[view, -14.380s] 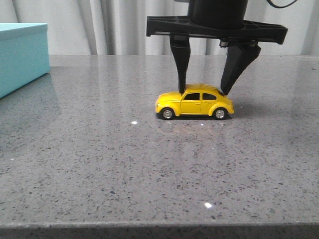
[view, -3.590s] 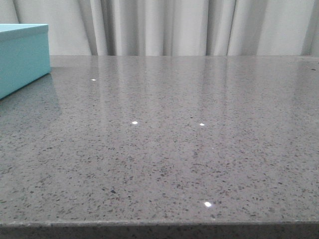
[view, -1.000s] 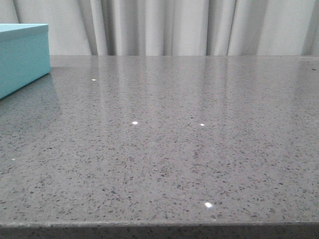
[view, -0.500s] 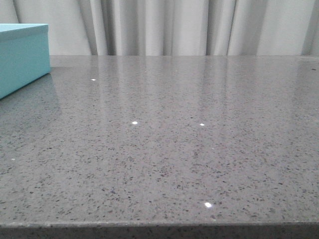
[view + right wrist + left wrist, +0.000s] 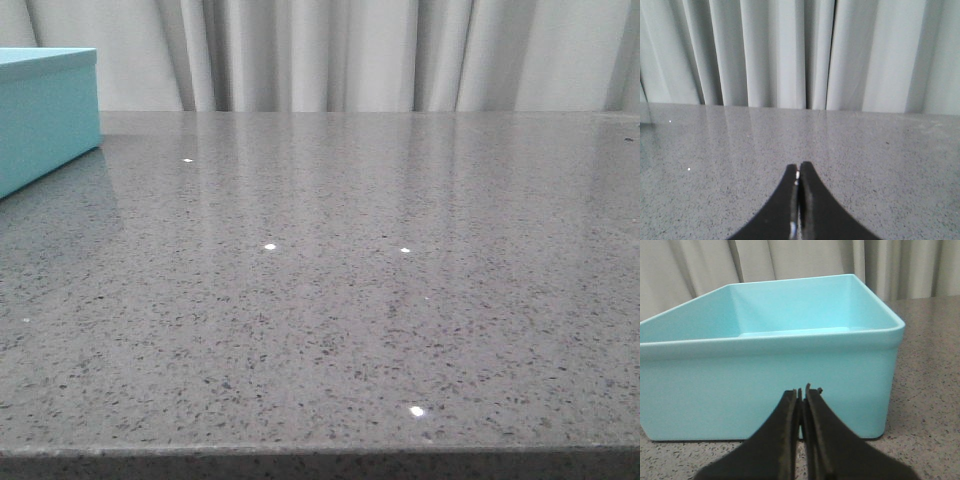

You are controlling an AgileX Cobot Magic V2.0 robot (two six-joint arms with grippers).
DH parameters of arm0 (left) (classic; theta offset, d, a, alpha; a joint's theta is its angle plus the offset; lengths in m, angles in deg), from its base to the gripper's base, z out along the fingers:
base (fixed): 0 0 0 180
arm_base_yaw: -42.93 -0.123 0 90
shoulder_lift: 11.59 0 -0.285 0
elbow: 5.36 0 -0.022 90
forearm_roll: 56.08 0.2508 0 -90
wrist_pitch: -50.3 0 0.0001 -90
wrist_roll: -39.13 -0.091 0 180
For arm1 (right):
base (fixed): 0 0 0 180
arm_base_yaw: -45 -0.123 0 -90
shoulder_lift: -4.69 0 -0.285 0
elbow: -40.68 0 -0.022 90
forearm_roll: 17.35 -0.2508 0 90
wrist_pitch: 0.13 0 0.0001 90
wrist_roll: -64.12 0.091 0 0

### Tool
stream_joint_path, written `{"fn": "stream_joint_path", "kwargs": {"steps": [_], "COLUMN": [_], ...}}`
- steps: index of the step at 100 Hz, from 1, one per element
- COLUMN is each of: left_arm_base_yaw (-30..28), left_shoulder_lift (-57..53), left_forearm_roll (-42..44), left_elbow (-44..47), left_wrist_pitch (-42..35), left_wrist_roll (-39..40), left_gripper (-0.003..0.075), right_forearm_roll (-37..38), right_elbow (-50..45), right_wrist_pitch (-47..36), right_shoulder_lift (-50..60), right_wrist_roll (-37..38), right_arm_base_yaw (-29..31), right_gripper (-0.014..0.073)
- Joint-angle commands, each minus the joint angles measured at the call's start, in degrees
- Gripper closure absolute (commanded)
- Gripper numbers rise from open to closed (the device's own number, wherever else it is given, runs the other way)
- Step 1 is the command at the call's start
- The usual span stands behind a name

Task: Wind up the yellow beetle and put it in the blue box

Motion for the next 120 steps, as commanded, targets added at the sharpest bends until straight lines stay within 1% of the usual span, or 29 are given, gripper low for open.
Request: {"fn": "stream_joint_path", "kwargs": {"steps": [1,26,37,52,56,67,77,120], "left_arm_base_yaw": [0.0,0.0,0.0,0.0,0.0,0.0,0.0,0.0], "left_shoulder_lift": [-1.8,-1.8,-1.8,-1.8,-1.8,-1.8,-1.8,-1.8], "left_forearm_roll": [-0.2,-0.2,-0.2,-0.2,-0.2,-0.2,-0.2,-0.2], "left_elbow": [1.2,1.2,1.2,1.2,1.2,1.2,1.2,1.2], "left_wrist_pitch": [-4.1,-4.1,-4.1,-4.1,-4.1,-4.1,-4.1,-4.1], "left_wrist_roll": [0.7,0.7,0.7,0.7,0.7,0.7,0.7,0.7], "left_gripper": [0.0739,0.0739,0.0739,0.0739,0.0739,0.0739,0.0739,0.0739], "right_forearm_roll": [0.9,0.9,0.9,0.7,0.7,0.6,0.6,0.6], "right_elbow": [-0.6,-12.4,-16.2,-20.8,-20.7,-20.7,-20.7,-20.7], "right_wrist_pitch": [-8.1,-27.9,-32.4,-31.8,-28.1,-24.0,-20.1,-19.2], "right_shoulder_lift": [-0.6,-0.6,-0.4,1.6,2.6,4.4,6.2,6.1], "right_wrist_roll": [-0.4,-0.4,-0.4,-0.4,-0.4,-0.4,-0.4,-0.4], "right_arm_base_yaw": [1.1,4.9,6.9,10.0,11.0,13.6,14.2,14.1], "right_gripper": [0.0711,0.0711,0.0711,0.0711,0.0711,0.0711,0.0711,0.0711]}}
